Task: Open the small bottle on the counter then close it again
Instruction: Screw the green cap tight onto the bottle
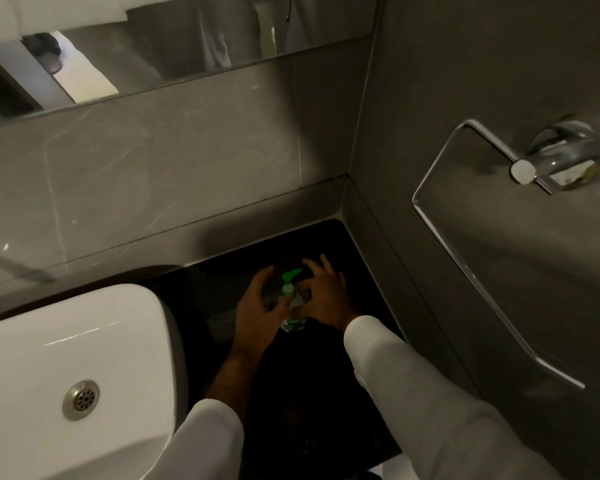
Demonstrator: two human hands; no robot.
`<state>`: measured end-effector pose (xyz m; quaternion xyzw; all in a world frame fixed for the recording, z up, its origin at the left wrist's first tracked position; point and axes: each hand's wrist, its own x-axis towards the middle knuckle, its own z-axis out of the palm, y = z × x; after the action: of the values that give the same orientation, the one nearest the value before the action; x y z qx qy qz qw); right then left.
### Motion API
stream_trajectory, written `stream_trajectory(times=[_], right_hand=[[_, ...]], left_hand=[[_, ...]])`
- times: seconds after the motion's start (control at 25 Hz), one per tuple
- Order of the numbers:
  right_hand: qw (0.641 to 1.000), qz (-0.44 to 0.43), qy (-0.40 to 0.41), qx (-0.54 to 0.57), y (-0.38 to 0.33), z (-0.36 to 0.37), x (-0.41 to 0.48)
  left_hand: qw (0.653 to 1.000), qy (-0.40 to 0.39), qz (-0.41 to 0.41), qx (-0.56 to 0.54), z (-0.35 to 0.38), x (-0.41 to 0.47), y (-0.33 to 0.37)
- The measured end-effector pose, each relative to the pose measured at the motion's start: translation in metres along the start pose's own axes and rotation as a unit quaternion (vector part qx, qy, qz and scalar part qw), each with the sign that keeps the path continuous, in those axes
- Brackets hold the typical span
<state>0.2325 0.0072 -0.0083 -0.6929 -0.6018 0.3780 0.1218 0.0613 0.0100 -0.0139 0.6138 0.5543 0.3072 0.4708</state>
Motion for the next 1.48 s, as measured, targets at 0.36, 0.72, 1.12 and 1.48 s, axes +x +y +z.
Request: stream_trajectory(times=[0.36,0.72,1.12,1.48], right_hand=[[1.0,0.002,0.005,0.006,-0.001,0.001,-0.001],[0.999,-0.038,-0.026,-0.007,-0.001,-0.007,-0.007],[1.0,-0.018,-0.025,-0.007,-0.003,-0.002,-0.008],[1.0,-0.006,-0.02,-0.007,0.0,0.003,-0.012]], left_hand=[[0.993,-0.013,0.046,0.109,-0.003,0.008,0.005],[0.983,-0.138,0.078,0.094,-0.025,0.018,0.0],[0.898,-0.138,0.224,0.352,-0.049,0.029,0.051],[0.791,-0.236,0.253,0.505,-0.041,0.036,0.078]])
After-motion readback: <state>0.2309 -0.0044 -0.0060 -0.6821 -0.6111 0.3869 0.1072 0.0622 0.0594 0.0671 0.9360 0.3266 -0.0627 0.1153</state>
